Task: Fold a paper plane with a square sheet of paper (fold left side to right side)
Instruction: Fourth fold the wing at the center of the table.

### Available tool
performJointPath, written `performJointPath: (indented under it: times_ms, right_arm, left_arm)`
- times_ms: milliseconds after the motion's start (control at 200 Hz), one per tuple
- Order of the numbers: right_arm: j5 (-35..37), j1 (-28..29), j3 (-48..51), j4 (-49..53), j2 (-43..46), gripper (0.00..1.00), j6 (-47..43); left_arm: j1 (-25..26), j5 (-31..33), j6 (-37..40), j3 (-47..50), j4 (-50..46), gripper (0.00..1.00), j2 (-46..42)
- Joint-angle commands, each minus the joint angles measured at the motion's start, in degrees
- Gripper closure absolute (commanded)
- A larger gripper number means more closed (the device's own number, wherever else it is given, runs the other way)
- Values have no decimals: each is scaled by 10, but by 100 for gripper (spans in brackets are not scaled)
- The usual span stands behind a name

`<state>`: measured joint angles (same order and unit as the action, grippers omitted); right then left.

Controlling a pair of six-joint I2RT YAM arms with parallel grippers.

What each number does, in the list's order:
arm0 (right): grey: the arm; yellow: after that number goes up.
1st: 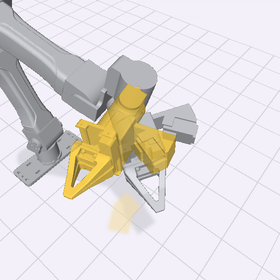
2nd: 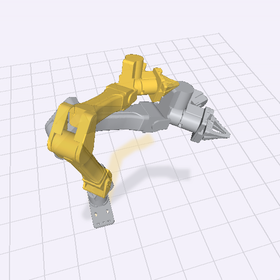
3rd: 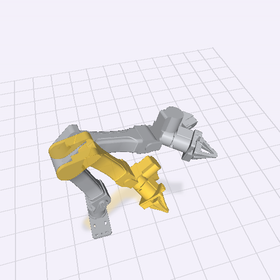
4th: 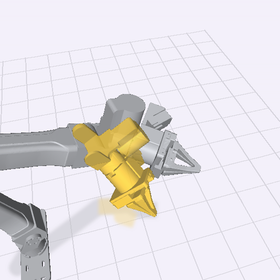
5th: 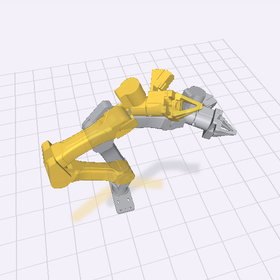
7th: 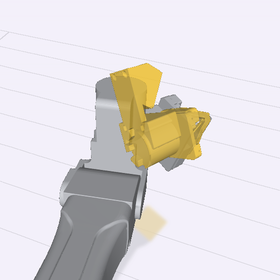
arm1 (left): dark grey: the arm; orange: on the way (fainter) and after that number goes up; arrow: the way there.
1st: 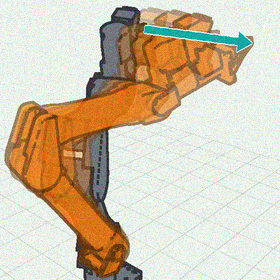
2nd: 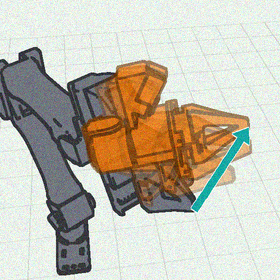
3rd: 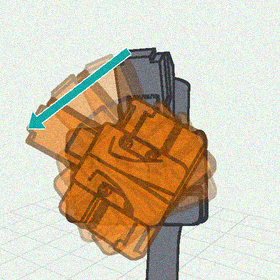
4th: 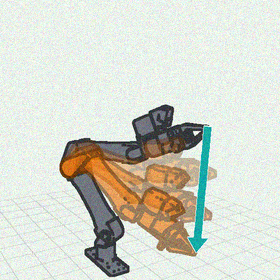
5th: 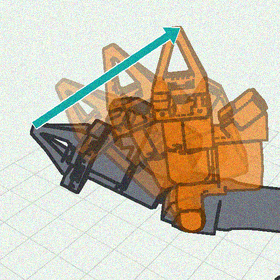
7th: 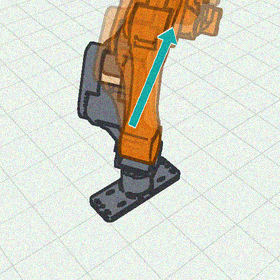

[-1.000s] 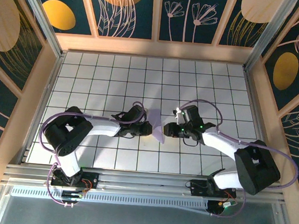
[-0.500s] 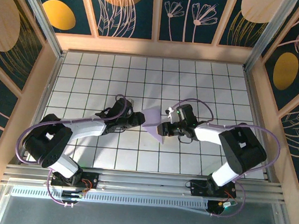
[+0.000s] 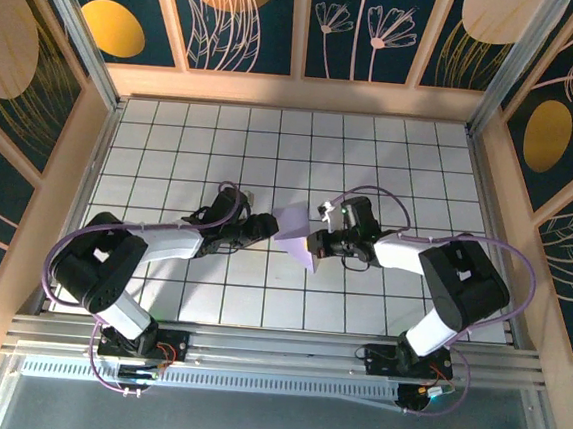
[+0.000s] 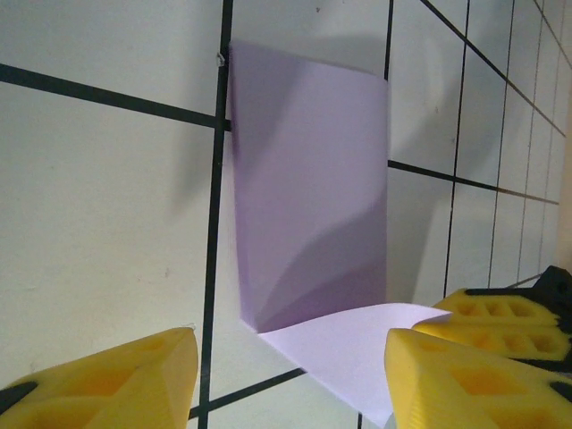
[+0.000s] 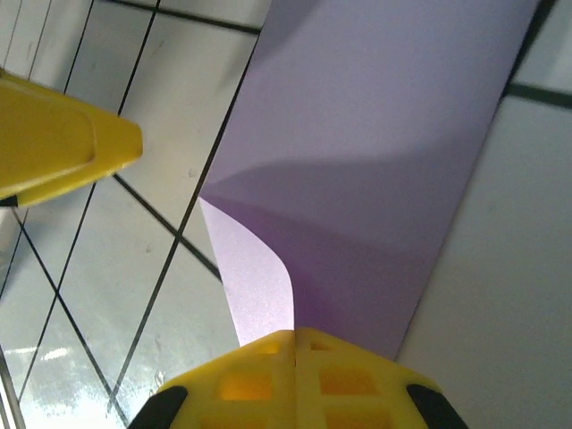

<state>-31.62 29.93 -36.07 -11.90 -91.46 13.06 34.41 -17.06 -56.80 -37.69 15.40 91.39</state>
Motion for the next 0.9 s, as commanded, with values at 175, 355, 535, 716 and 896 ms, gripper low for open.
performJointPath:
  times_ms: [175, 355, 535, 716, 896]
  right_arm:
    - [-42, -19, 45, -73, 71, 100, 33]
    - [-54, -29, 58, -88, 84, 100, 41]
    - [-59, -31, 61, -90, 83, 100, 40]
    - [-60, -33, 63, -88, 84, 100, 39]
    - [-49, -44, 72, -79, 86, 100, 37]
  left_arm:
    - [-15, -68, -28, -2, 99, 44, 37]
    - [-19, -82, -32, -21, 121, 46, 64]
    - [-18, -98, -27, -53, 129, 52, 115]
    - [-19, -105, -13, -94, 119, 61, 156]
    - [-19, -87, 14, -120, 86, 75, 172]
